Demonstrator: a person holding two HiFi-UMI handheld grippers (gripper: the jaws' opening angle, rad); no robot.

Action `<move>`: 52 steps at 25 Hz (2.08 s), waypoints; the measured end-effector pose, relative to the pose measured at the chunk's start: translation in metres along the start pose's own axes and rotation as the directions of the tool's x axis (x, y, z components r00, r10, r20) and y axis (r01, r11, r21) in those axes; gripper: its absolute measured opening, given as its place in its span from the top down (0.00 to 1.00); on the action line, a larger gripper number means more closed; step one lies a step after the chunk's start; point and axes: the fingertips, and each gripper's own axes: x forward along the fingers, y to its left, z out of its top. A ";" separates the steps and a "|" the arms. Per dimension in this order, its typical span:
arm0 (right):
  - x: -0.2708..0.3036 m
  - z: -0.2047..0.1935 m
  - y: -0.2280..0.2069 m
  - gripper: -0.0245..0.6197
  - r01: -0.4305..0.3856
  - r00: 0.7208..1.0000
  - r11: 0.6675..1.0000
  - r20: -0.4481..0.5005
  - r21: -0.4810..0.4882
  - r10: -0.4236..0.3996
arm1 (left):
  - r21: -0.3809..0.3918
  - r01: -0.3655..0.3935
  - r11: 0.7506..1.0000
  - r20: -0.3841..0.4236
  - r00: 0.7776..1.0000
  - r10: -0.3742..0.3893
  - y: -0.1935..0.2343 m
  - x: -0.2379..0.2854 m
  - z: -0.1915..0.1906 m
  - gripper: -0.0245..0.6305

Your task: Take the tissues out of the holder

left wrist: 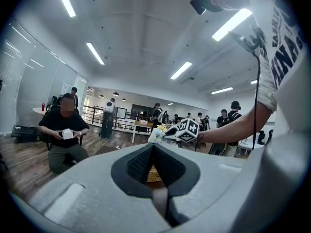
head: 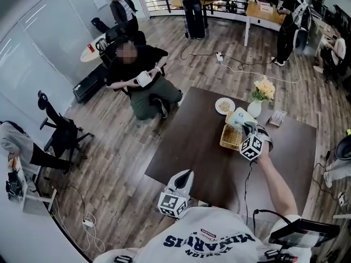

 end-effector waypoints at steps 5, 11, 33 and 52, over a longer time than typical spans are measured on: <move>-0.030 0.029 -0.019 0.88 0.060 0.997 0.998 0.057 -0.031 -0.058 | 0.008 0.033 0.999 0.018 0.999 -0.033 -0.009 0.006 0.002 0.96; -0.039 0.034 -0.017 0.88 0.072 0.996 0.997 0.056 -0.038 -0.070 | 0.012 0.060 0.998 0.024 0.998 -0.060 -0.020 0.006 0.004 0.96; -0.078 0.001 0.039 0.88 -0.006 0.999 0.990 -0.032 -0.143 0.001 | 0.010 0.083 0.996 0.003 0.997 -0.083 -0.028 -0.003 -0.001 0.96; -0.060 -0.126 0.204 0.88 -0.154 0.965 0.946 -0.251 -0.286 0.081 | 0.029 0.171 0.985 -0.050 0.984 -0.170 -0.045 0.012 -0.013 0.96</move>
